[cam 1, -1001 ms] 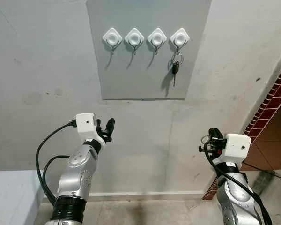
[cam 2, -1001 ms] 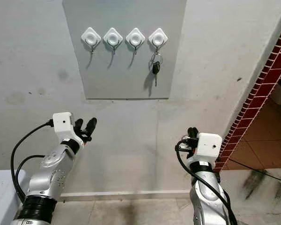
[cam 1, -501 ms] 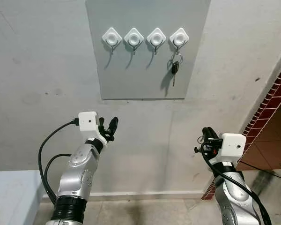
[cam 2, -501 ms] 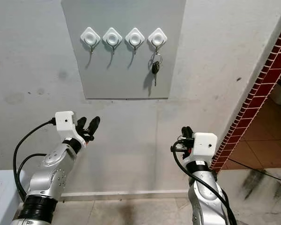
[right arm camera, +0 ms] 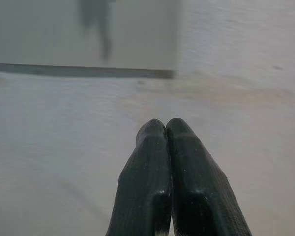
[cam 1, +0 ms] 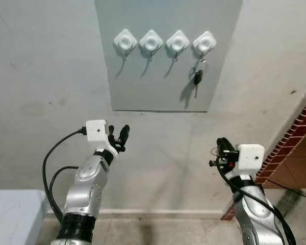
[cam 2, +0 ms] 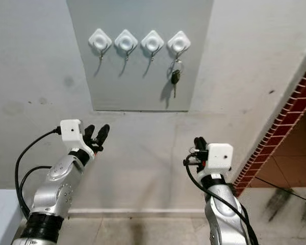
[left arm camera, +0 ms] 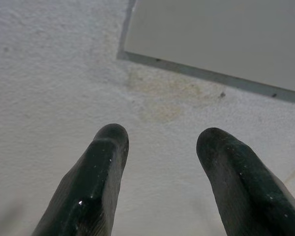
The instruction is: Hang keys on a hook
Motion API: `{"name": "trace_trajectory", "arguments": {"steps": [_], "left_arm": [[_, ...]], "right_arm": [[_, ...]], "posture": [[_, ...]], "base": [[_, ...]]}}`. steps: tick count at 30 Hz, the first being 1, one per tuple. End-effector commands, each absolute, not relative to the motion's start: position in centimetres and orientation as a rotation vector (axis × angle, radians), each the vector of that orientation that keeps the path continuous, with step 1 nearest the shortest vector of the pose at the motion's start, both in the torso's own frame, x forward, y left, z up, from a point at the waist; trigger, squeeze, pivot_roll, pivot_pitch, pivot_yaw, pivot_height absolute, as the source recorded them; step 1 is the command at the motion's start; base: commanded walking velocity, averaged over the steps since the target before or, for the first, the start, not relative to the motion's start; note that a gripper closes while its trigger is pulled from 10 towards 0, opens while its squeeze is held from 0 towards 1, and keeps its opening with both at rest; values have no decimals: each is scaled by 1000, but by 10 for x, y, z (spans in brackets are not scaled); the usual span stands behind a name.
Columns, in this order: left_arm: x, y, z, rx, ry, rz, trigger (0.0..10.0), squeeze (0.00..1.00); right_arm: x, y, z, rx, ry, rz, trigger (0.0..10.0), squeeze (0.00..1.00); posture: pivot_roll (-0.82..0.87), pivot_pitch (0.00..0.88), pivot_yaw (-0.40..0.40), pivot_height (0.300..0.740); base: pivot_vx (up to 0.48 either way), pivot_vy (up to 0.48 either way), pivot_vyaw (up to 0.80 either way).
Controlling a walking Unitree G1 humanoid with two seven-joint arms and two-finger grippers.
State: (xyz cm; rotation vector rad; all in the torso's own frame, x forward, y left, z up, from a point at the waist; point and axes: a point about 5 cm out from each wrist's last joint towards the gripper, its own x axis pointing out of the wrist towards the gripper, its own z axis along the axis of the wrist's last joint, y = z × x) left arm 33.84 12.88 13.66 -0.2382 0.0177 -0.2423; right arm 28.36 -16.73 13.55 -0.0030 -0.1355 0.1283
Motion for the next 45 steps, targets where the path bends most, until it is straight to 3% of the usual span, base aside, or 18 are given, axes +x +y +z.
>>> {"name": "trace_trajectory", "arguments": {"steps": [1, 11, 22, 35, 45], "left_arm": [[344, 123, 153, -198, -32, -283, 10000, 0], [361, 94, 192, -181, -117, -426, 10000, 0], [356, 75, 215, -152, -146, -556, 10000, 0], [350, 69, 226, -157, -155, -598, 10000, 0], [352, 74, 233, -157, -170, -587, 10000, 0]], "right_arm": [[288, -163, 142, -9, -156, 174, 10000, 0], [322, -151, 174, -31, -229, 305, 10000, 0], [345, -132, 208, 33, -314, 459, 10000, 0], [366, -108, 251, 128, -426, 574, 10000, 0], [375, -103, 274, 165, -506, 570, 10000, 0]], "posture": [[-24, 0, 6, 740], [-18, 0, -2, 740], [-12, 0, -9, 740], [6, 32, -34, 740], [13, 42, -34, 740]], "base": [[0, 0, 0], [0, 0, 0], [0, 0, 0], [0, 0, 0], [0, 0, 0]]}}
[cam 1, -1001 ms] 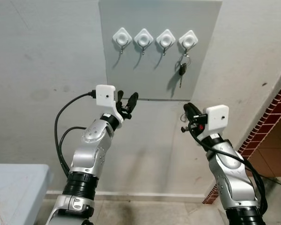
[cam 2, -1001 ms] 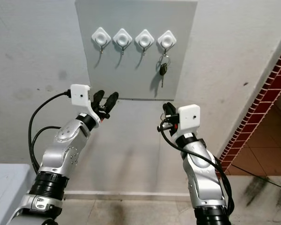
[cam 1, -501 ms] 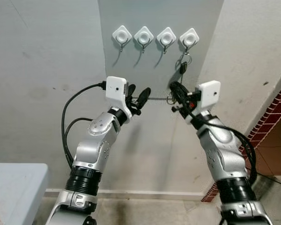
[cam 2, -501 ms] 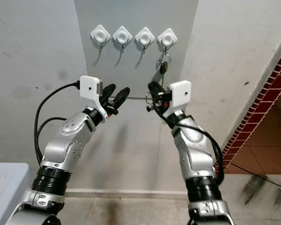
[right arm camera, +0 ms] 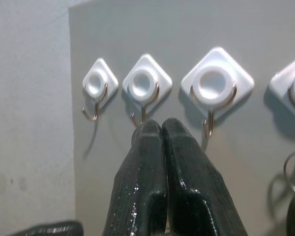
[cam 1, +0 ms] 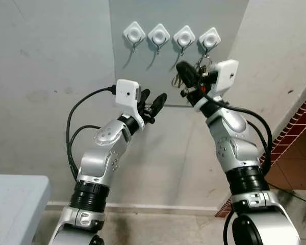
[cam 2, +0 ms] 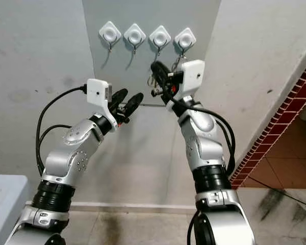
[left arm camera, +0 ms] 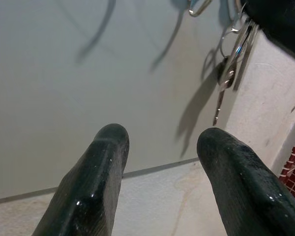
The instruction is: Hang keys on a hook
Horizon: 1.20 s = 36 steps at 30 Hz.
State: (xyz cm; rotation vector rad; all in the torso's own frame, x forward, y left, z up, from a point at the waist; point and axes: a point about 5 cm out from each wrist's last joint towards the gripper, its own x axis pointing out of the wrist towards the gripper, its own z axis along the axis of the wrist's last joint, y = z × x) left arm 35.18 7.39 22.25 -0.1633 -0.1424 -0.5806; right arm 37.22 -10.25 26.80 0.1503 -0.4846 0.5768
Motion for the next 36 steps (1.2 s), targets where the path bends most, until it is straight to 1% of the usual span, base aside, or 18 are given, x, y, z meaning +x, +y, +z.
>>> {"name": "trace_trajectory", "arguments": {"steps": [1, 14, 29, 36], "left_arm": [[352, 74, 233, -156, -170, -586, 10000, 0], [350, 78, 235, -159, -166, -577, 10000, 0], [346, 77, 235, -173, -157, -585, 10000, 0], [344, 79, 235, -185, -153, -580, 10000, 0]], "right_arm": [[376, -104, 276, 163, -512, 564, 10000, 0], [386, -110, 287, 175, -557, 513, 10000, 0], [396, -110, 305, 174, -595, 525, 10000, 0], [397, -107, 312, 182, -620, 563, 10000, 0]], "posture": [[13, 42, -34, 740], [18, 46, -32, 740], [34, 62, -30, 740], [41, 71, -29, 740]], "base": [[0, 0, 0], [0, 0, 0], [0, 0, 0], [0, 0, 0]]}}
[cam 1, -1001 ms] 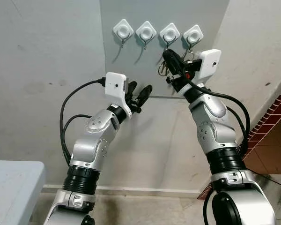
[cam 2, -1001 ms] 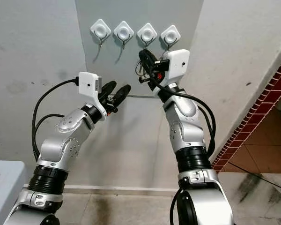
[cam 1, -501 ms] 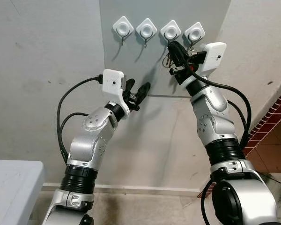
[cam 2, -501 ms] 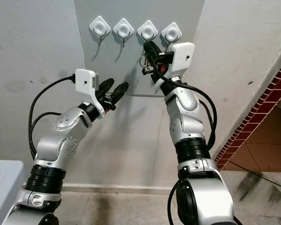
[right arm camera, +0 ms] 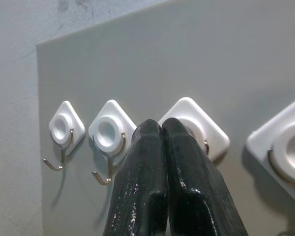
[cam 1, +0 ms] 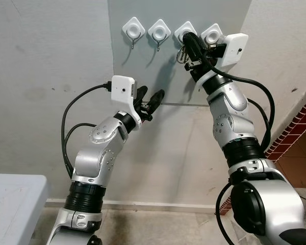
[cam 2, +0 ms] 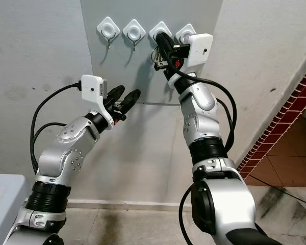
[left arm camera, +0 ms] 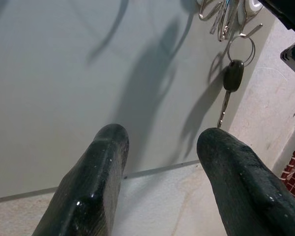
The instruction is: Hang keys on a hook
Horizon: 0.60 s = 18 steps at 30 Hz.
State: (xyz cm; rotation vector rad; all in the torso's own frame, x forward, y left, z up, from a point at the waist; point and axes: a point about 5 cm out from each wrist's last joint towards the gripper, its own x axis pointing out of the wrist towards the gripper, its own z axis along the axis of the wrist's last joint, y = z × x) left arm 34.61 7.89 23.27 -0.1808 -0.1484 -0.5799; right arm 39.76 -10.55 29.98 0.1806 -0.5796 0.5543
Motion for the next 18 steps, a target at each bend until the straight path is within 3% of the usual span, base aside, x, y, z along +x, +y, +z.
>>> {"name": "trace_trajectory", "arguments": {"steps": [1, 18], "left_arm": [[344, 79, 235, -186, -152, -578, 10000, 0], [342, 80, 236, -208, -143, -568, 10000, 0]], "right_arm": [[398, -107, 313, 180, -621, 564, 10000, 0], [401, -106, 314, 134, -584, 684, 10000, 0]], "posture": [[41, 72, -29, 740], [49, 84, -31, 740]], "base": [[0, 0, 0], [0, 0, 0]]}}
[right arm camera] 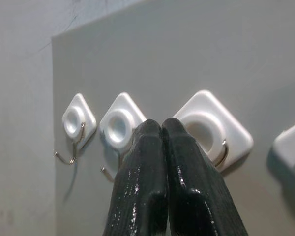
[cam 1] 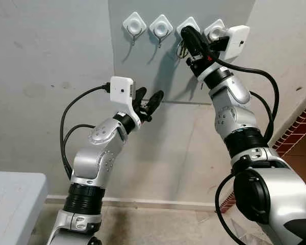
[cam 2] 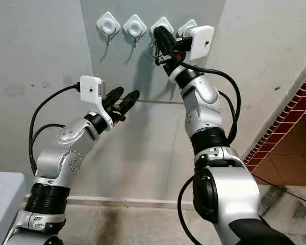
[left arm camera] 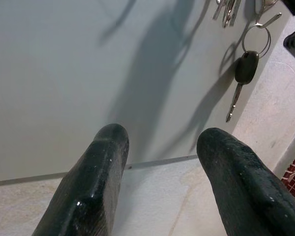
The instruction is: Hang keys on a hook
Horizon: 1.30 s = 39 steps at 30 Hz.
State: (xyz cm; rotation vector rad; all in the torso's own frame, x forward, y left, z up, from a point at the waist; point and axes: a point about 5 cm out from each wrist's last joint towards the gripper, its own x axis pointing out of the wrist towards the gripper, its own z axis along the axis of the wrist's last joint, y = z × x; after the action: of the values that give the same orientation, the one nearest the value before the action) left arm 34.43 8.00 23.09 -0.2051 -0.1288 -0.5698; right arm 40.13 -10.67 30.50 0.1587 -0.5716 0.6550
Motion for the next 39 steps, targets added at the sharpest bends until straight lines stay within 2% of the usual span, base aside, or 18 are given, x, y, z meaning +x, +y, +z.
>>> {"name": "trace_trajectory", "arguments": {"steps": [1, 6, 18, 27, 29, 30, 31, 39], "left_arm": [[342, 81, 236, -208, -143, -568, 10000, 0], [342, 82, 236, -223, -141, -563, 10000, 0], [342, 84, 237, -237, -140, -560, 10000, 0], [343, 85, 237, -239, -139, -552, 10000, 0], [343, 85, 237, -238, -140, -550, 10000, 0], [343, 85, 237, -239, -140, -549, 10000, 0], [343, 84, 237, -240, -140, -548, 10000, 0], [343, 84, 237, -241, -141, -541, 10000, 0]], "right_arm": [[401, -106, 313, 130, -577, 695, 10000, 0], [400, -103, 300, 73, -509, 800, 10000, 0], [397, -106, 279, 7, -425, 874, 10000, 0], [396, -112, 250, -43, -350, 825, 10000, 0], [396, -116, 245, 0, -345, 786, 10000, 0], [396, -117, 244, 4, -349, 780, 10000, 63], [395, -121, 244, 16, -370, 748, 10000, 1000], [393, -132, 243, 98, -448, 625, 10000, 1000]], "posture": [[49, 84, -31, 740], [44, 87, -30, 740], [39, 87, -25, 740], [38, 87, -24, 740], [38, 87, -24, 740], [38, 87, -24, 740], [37, 85, -23, 740], [38, 79, -21, 740]], "base": [[0, 0, 0], [0, 0, 0], [0, 0, 0], [0, 0, 0], [0, 0, 0], [0, 0, 0], [0, 0, 0], [0, 0, 0]]}}
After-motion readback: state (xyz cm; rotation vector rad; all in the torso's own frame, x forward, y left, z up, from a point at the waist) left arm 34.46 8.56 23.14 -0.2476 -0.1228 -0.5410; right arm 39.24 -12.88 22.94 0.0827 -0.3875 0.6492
